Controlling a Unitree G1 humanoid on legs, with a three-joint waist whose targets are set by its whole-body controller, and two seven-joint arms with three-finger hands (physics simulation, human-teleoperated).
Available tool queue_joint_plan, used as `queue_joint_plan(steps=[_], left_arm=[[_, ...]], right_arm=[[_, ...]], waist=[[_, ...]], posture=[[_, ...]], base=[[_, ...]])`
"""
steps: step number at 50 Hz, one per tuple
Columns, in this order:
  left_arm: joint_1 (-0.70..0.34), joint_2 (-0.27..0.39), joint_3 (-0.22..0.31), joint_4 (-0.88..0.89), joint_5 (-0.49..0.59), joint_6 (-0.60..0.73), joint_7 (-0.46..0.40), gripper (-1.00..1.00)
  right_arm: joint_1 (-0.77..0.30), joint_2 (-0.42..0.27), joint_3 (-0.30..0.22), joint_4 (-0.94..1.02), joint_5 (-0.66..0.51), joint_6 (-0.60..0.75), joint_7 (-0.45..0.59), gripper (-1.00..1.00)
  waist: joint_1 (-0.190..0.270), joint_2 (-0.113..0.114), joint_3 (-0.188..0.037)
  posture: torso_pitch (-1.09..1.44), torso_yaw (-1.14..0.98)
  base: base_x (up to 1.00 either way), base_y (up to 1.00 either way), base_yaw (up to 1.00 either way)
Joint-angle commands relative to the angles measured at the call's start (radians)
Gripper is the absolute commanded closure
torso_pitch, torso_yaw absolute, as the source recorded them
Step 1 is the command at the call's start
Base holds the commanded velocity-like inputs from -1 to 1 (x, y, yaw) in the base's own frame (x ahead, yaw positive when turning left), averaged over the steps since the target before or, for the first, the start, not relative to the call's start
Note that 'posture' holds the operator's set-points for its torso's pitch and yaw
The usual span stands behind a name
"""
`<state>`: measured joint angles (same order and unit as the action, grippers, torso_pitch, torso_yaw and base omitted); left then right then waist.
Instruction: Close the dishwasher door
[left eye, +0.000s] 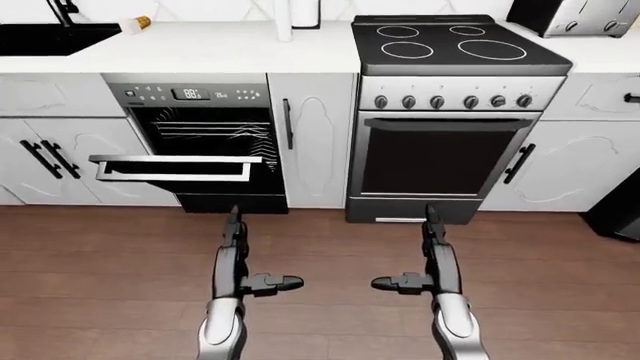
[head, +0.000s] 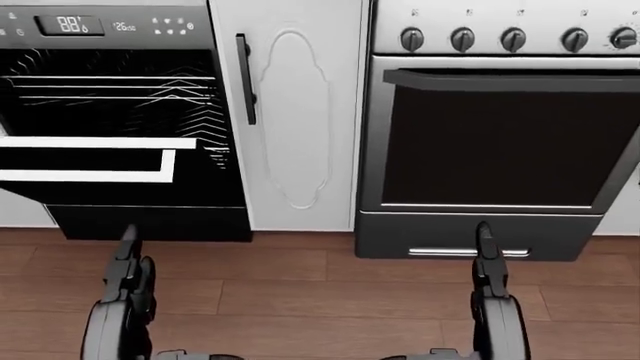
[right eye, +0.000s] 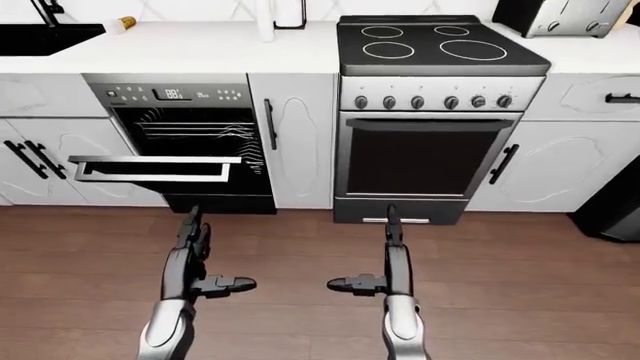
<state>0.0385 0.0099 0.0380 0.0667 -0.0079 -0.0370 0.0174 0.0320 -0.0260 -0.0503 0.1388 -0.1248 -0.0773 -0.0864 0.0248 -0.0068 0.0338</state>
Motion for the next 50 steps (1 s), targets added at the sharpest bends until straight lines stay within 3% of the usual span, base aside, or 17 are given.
queue_joint_plan(steps=[1, 9, 13, 17, 20, 21, 24, 30, 33, 35, 36, 37, 40, 45, 47, 49, 50], left_arm=[[-0.020, 0.001, -0.005, -0.044, -0.001, -0.030, -0.002, -1.00], [-0.012, -0.001, -0.006, -0.060, -0.001, -0.025, -0.003, -1.00], [-0.013, -0.001, -0.007, -0.054, 0.000, -0.027, -0.002, -1.00], [-0.011, -0.002, -0.010, -0.055, 0.002, -0.029, -0.002, -1.00], [-0.010, -0.002, -0.011, -0.056, 0.003, -0.029, -0.002, -1.00], [-0.011, -0.002, -0.011, -0.051, 0.003, -0.033, -0.003, -1.00], [-0.012, -0.003, -0.011, -0.048, 0.004, -0.035, -0.002, -1.00], [-0.011, -0.003, -0.013, -0.047, 0.005, -0.036, -0.002, -1.00], [-0.011, -0.004, -0.016, -0.035, 0.008, -0.046, -0.001, -1.00], [-0.010, -0.005, -0.019, -0.034, 0.010, -0.047, -0.002, -1.00], [-0.010, -0.005, -0.019, -0.036, 0.010, -0.046, -0.002, -1.00], [-0.011, -0.005, -0.018, -0.034, 0.010, -0.046, -0.001, -1.00], [-0.011, -0.005, -0.019, -0.031, 0.012, -0.050, 0.000, -1.00], [-0.010, -0.006, -0.020, -0.033, 0.010, -0.049, 0.000, -1.00], [-0.009, -0.006, -0.020, -0.034, 0.010, -0.049, 0.000, -1.00], [-0.011, -0.006, -0.021, -0.030, 0.012, -0.051, 0.002, -1.00], [-0.011, -0.006, -0.021, -0.030, 0.012, -0.051, 0.002, -1.00]], right_arm=[[-0.020, -0.003, -0.003, -0.036, -0.002, -0.027, -0.009, -1.00], [-0.015, -0.003, -0.004, -0.043, 0.000, -0.024, -0.007, -1.00], [-0.017, -0.003, -0.004, -0.036, 0.002, -0.029, -0.007, -1.00], [-0.016, -0.004, -0.005, -0.035, 0.005, -0.030, -0.004, -1.00], [-0.017, -0.003, -0.004, -0.033, 0.005, -0.030, -0.004, -1.00], [-0.019, -0.003, -0.003, -0.026, 0.004, -0.034, -0.005, -1.00], [-0.020, -0.003, -0.003, -0.023, 0.005, -0.034, -0.004, -1.00], [-0.020, -0.004, -0.005, -0.019, 0.008, -0.036, -0.003, -1.00], [-0.024, -0.004, -0.004, -0.006, 0.007, -0.043, -0.003, -1.00], [-0.025, -0.005, -0.004, -0.002, 0.008, -0.044, -0.002, -1.00], [-0.024, -0.005, -0.004, -0.006, 0.009, -0.041, -0.001, -1.00], [-0.025, -0.006, -0.005, -0.002, 0.010, -0.043, -0.001, -1.00], [-0.027, -0.005, -0.006, 0.007, 0.011, -0.046, -0.003, -1.00], [-0.023, -0.004, -0.003, 0.000, 0.009, -0.042, -0.002, -1.00], [-0.021, -0.003, -0.001, -0.008, 0.008, -0.037, -0.002, -1.00], [-0.021, -0.003, 0.000, -0.012, 0.008, -0.033, -0.002, -1.00], [-0.021, -0.003, 0.000, -0.011, 0.008, -0.034, -0.002, -1.00]], waist=[[-0.001, -0.002, -0.014], [-0.007, 0.035, -0.013], [0.001, 0.032, -0.015], [0.007, -0.010, -0.006], [-0.002, -0.086, -0.005], [-0.018, -0.040, -0.006], [-0.012, -0.057, -0.006], [-0.017, 0.001, 0.000], [-0.020, 0.053, -0.004], [-0.011, 0.124, -0.031], [-0.002, 0.069, -0.012], [-0.003, 0.081, -0.020], [0.009, 0.052, -0.027], [-0.001, -0.003, -0.005], [-0.005, -0.035, -0.002], [-0.013, -0.099, -0.022], [-0.023, -0.060, -0.015]], posture=[[0.00, 0.00], [0.00, 0.00], [0.00, 0.00], [0.00, 0.00], [0.00, 0.00], [0.00, 0.00], [0.00, 0.00], [0.00, 0.00], [0.00, 0.00], [0.00, 0.00], [0.00, 0.00], [0.00, 0.00], [0.00, 0.00], [0.00, 0.00], [0.00, 0.00], [0.00, 0.00], [0.00, 0.00]], base=[[0.00, 0.00, 0.25], [0.00, 0.00, 0.33], [0.00, 0.00, 0.45], [0.00, 0.00, 0.60], [0.00, 0.00, 0.60], [0.00, 0.00, 0.59], [0.00, 0.00, 0.60], [0.00, 0.00, 0.60], [0.00, 0.00, 0.60], [0.00, 0.00, 0.59], [0.00, 0.00, 0.60], [0.00, 0.00, 0.59], [0.00, 0.00, 0.59], [0.00, 0.00, 0.60], [0.00, 0.00, 0.60], [0.00, 0.00, 0.60], [0.00, 0.00, 0.60]])
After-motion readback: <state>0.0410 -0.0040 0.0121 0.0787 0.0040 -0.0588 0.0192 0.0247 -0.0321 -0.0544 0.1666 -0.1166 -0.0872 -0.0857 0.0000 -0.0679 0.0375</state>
